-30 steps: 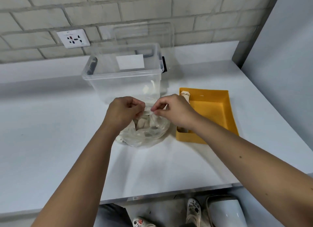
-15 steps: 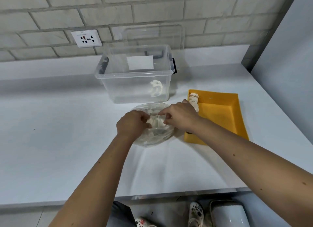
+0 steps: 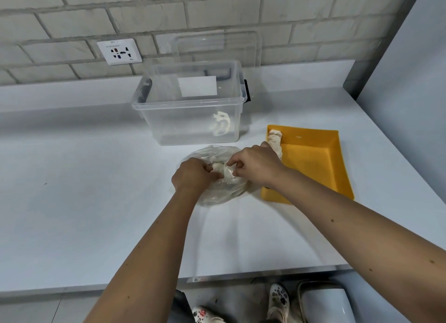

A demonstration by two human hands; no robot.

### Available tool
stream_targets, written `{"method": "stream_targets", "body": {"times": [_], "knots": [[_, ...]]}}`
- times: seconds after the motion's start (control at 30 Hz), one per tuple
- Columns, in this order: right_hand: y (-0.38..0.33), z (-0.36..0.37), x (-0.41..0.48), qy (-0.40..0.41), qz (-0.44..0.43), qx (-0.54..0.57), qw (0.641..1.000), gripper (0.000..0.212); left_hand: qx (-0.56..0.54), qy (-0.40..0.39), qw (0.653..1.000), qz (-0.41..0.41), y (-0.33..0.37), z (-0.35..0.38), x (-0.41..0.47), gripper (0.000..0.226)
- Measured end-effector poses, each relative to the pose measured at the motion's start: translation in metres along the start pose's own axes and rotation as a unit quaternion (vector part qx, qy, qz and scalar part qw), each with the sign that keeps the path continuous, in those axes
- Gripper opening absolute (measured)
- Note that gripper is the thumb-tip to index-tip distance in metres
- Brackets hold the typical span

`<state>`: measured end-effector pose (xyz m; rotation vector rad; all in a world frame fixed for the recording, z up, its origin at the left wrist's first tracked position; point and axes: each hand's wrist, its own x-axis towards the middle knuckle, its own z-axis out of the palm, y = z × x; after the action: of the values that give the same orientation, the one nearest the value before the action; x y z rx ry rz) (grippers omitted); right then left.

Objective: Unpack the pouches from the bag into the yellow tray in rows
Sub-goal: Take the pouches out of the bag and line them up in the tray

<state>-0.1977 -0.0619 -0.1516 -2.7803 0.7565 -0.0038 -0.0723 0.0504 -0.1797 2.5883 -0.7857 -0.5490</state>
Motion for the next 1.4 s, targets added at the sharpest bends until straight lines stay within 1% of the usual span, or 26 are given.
{"method": "stream_targets", "body": {"times": [0.13,0.27,0.33,0.37,0.43,0.5,0.57,0.63,0.73,0.87,0.93,1.0,1.1,1.2,1.4], "knots": [[0.002,-0.001,-0.001,0.005,0.007,0.008,1.0,0.03,-0.142,-0.01,0.99,0.009,-0.01,-0.008,0.0,0.026],[0.003,-0.002,-0.002,0.018,0.006,0.015,1.0,0.038,-0.243,0.008,0.967,0.075,-0.013,-0.022,-0.017,0.021],[0.004,-0.001,-0.002,0.019,0.013,0.05,0.998,0.04,-0.292,0.019,0.952,0.093,-0.012,-0.03,-0.025,0.019],[0.005,-0.001,-0.002,0.018,0.02,0.089,0.996,0.038,-0.315,0.022,0.944,0.094,-0.012,-0.032,-0.027,0.018],[0.005,-0.001,-0.002,0.032,0.036,0.22,0.974,0.031,-0.361,0.015,0.928,0.089,-0.011,-0.035,-0.028,0.019],[0.001,-0.004,-0.005,0.064,0.058,0.371,0.924,0.025,-0.404,0.008,0.911,0.077,-0.01,-0.035,-0.026,0.021],[-0.006,-0.007,-0.009,0.092,0.065,0.468,0.876,0.017,-0.444,0.004,0.894,0.06,-0.006,-0.034,-0.024,0.025],[-0.012,-0.007,-0.011,0.104,0.062,0.505,0.855,0.015,-0.483,-0.016,0.874,0.045,-0.001,-0.031,-0.024,0.028],[-0.015,-0.002,-0.01,0.126,0.07,0.52,0.842,0.019,-0.53,-0.066,0.845,0.021,0.009,-0.029,-0.028,0.031],[-0.01,-0.001,-0.01,0.134,0.078,0.546,0.823,0.015,-0.597,-0.16,0.785,0.032,0.018,-0.029,-0.034,0.032],[-0.006,-0.001,-0.012,0.135,0.084,0.547,0.822,0.012,-0.614,-0.178,0.768,0.029,0.018,-0.027,-0.034,0.037],[-0.002,0.0,-0.013,0.133,0.094,0.551,0.819,0.009,-0.613,-0.178,0.769,0.032,0.017,-0.025,-0.033,0.042],[0.002,0.0,-0.015,0.123,0.103,0.562,0.812,0.008,-0.59,-0.182,0.785,0.054,0.017,-0.022,-0.033,0.034],[0.004,0.0,-0.017,0.116,0.11,0.565,0.81,0.012,-0.581,-0.181,0.791,0.058,0.019,-0.021,-0.034,0.028],[0.007,-0.004,-0.013,0.089,0.106,0.554,0.821,0.014,-0.567,-0.166,0.806,0.045,0.019,-0.019,-0.033,0.023]]}}
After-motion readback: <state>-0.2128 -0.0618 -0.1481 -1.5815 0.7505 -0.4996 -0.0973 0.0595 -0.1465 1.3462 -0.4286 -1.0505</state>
